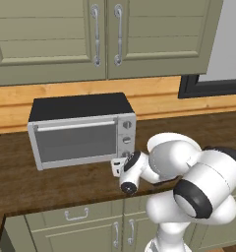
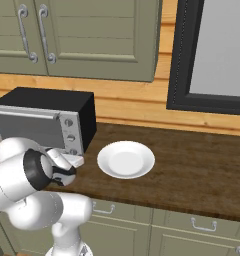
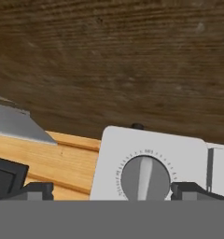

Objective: Pick up the kebab skewer and baguette bread, and place them inside the toaster oven. Close the toaster oven door and start by setting the timer.

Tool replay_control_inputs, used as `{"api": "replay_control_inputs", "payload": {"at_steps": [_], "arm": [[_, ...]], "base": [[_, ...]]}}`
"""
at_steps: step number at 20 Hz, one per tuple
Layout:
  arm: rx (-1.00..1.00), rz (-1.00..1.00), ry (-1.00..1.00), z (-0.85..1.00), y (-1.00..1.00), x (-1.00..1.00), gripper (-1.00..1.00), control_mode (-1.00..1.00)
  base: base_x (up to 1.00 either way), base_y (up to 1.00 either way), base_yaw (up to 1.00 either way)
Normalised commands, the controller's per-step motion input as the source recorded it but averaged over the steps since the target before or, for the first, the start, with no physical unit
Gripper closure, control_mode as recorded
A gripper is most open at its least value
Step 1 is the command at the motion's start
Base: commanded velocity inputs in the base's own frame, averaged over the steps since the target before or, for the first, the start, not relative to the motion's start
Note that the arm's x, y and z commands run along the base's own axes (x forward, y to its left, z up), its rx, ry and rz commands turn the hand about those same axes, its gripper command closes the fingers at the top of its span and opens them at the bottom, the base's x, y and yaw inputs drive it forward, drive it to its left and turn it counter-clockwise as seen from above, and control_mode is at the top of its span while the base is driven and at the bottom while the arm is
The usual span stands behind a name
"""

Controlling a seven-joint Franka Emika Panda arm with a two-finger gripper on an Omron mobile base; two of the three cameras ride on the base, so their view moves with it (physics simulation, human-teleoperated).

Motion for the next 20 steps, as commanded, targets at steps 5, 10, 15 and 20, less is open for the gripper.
{"api": "replay_control_inputs", "payload": {"at_steps": [5,10,15,20], "arm": [[0.02,0.01,0.00,0.00,0.13,-0.02,-1.00,-1.00],[0.01,0.00,0.00,0.00,0.02,0.01,-1.00,-1.00],[0.00,0.00,0.00,0.00,0.00,0.06,-1.00,-1.00],[0.00,0.00,0.00,0.00,0.00,0.15,-1.00,-1.00]], "base": [[0.00,0.00,0.00],[0.00,0.00,0.00],[0.00,0.00,0.00],[0.00,0.00,0.00]]}}
